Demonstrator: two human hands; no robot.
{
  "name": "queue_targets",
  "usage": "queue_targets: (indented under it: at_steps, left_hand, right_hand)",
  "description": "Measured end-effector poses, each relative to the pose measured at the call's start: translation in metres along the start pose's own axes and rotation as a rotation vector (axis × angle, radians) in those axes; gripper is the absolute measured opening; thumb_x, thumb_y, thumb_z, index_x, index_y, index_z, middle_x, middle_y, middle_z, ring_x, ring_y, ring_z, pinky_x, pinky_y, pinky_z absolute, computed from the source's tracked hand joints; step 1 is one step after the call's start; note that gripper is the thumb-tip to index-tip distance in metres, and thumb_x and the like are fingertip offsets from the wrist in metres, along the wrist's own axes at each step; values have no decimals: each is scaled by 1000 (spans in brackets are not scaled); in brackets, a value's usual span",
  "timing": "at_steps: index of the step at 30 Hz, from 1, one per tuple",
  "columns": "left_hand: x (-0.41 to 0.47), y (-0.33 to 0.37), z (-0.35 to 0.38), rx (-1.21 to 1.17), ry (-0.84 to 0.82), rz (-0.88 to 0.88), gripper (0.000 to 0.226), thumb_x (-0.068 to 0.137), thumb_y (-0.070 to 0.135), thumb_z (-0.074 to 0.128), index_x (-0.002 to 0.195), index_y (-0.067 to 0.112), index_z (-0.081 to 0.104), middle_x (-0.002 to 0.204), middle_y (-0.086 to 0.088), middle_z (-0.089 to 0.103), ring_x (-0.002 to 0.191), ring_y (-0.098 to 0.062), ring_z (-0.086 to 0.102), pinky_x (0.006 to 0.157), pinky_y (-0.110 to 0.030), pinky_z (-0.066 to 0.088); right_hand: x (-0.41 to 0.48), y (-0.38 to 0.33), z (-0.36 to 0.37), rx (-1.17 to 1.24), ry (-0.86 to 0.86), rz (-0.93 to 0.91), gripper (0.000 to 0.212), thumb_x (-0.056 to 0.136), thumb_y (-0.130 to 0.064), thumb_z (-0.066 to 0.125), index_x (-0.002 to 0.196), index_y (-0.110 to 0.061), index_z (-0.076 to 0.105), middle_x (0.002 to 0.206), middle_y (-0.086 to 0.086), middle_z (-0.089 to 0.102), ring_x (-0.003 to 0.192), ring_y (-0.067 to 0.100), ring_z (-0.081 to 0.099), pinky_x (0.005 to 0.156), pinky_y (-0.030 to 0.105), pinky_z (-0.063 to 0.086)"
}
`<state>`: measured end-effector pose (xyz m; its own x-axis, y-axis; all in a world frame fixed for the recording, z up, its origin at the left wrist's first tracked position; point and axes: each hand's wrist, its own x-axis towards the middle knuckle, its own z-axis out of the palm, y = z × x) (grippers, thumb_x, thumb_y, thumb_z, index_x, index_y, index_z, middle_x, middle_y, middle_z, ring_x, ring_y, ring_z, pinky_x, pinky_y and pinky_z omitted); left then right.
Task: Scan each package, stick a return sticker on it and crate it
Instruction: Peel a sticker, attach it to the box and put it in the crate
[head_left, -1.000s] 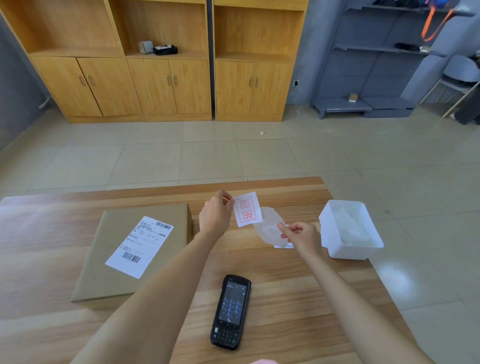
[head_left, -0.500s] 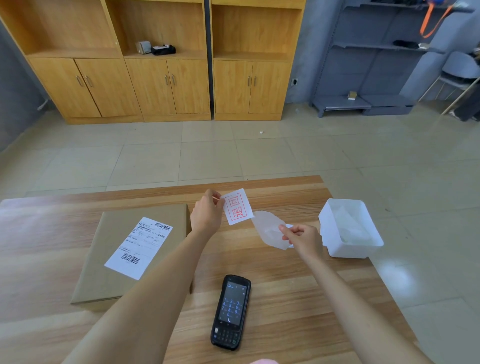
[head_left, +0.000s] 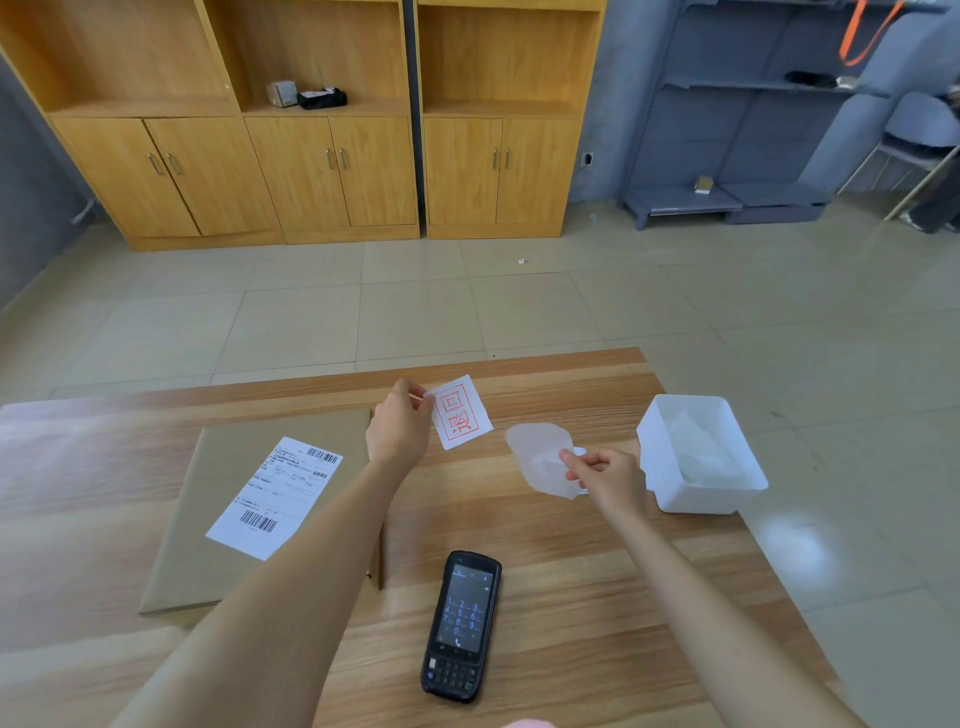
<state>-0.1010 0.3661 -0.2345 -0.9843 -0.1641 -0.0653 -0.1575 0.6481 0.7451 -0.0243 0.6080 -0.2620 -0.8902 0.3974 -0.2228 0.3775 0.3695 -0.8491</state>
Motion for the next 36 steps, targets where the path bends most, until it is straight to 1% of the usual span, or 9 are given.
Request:
queue_targets:
  at_steps: [4,8,11,14,18,22,25,28,36]
  left_hand:
    - [0,3,0,26,-3,-1,16,97,31,46,104,19,52,102,2,63,93,-27,63,80,-45,54]
    - [-3,8,7,53,-21,16,18,97,31,45,105,17,52,103,1,63,89,-27,64,79,-44,53]
    - [-5,15,18,53,-55,38,16,97,31,45,103,18,51,102,1,63,88,-25,64,77,-45,54]
    - [-7,27,31,85,-106,65,15,98,31,45,105,19,50,101,2,62,87,-25,64,76,-41,54]
    - [-10,43,48,111,-175,128,15,96,29,47,108,20,52,96,6,59,85,-24,62,70,-35,51]
    - [-13,57,64,98,-234,196,14,94,20,48,107,18,55,90,5,59,85,-21,57,65,-31,44]
    - [-16,63,74,95,-290,226,13,93,17,47,102,20,56,89,4,62,84,-21,58,65,-32,46]
    - [-17,64,82,103,-320,237,13,91,15,48,98,23,56,91,2,63,84,-22,60,68,-36,50]
    - [-9,65,92,174,-355,265,20,92,10,44,103,20,58,95,-3,65,83,-21,60,67,-37,49]
  right_hand:
    - [2,1,-3,24,15,32,28,83,-33,71,66,-12,62,70,-5,71,69,17,63,63,27,47]
    - [7,5,-7,81,55,59,22,84,-28,70,72,-11,64,65,-5,68,76,23,67,76,39,53]
    - [10,8,-12,109,83,76,18,85,-27,69,81,-10,65,67,-4,68,79,23,68,80,40,54]
    - [12,10,-19,143,100,90,13,86,-25,67,84,-12,65,69,-2,69,72,21,67,77,39,55]
    - [16,9,-37,175,173,98,14,90,-24,62,90,-10,64,69,-3,68,62,14,63,63,26,49]
    - [29,11,-63,127,322,97,18,90,-28,59,90,-11,63,66,-6,66,59,13,57,65,31,48]
    - [43,14,-85,55,428,134,19,91,-26,56,92,-9,63,68,-3,65,69,17,57,63,28,38]
    - [57,16,-101,-34,497,171,15,91,-23,54,96,-11,62,84,5,70,85,24,61,66,27,36]
    - [79,28,-100,-196,453,286,22,92,-16,53,109,-10,64,110,10,66,102,32,60,74,30,37]
